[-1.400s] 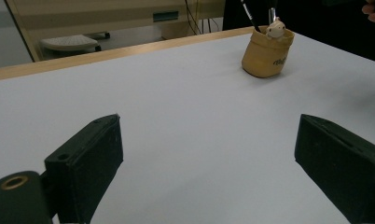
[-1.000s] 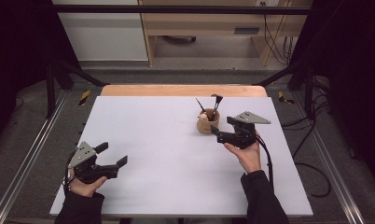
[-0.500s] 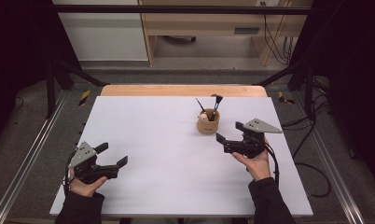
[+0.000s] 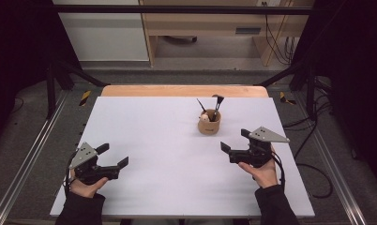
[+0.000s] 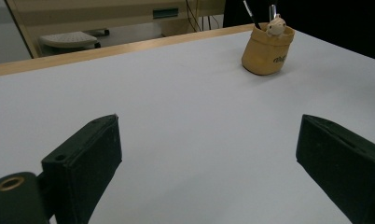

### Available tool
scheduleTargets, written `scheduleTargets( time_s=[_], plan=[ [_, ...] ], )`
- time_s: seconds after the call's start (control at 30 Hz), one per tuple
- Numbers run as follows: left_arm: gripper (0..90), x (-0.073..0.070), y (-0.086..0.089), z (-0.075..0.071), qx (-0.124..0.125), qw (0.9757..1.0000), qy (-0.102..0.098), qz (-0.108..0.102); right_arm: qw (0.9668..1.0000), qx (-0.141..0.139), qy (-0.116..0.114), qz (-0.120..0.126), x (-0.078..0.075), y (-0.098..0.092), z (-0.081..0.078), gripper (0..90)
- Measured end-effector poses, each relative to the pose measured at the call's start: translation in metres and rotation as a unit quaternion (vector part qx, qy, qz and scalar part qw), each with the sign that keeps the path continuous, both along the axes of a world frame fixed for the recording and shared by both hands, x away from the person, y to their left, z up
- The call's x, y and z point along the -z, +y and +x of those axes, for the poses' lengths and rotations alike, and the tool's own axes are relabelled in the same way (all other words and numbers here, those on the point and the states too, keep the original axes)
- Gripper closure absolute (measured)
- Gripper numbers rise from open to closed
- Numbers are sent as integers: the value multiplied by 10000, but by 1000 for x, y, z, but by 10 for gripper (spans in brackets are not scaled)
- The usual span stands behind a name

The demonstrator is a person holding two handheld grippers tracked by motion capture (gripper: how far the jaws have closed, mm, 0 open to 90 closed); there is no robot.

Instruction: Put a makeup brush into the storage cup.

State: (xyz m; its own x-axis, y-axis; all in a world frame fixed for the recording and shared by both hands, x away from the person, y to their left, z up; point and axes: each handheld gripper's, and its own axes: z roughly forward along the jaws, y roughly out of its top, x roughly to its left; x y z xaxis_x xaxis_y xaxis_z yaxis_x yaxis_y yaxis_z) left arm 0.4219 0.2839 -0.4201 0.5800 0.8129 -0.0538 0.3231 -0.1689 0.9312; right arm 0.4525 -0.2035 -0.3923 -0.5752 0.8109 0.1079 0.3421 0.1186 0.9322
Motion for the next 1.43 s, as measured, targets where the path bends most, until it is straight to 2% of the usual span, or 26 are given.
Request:
scheduleTargets(
  time_s=[0.83, 1.43],
  plan=[
    [60, 1, -1, 0, -7, 10000, 17, 10, 9998, 208, 9, 43, 17, -32, -26, 51],
    [59, 2, -2, -1, -3, 10000, 25, 29, 9991, 413, 9, 78, 25, -49, -35, 43]
  ],
)
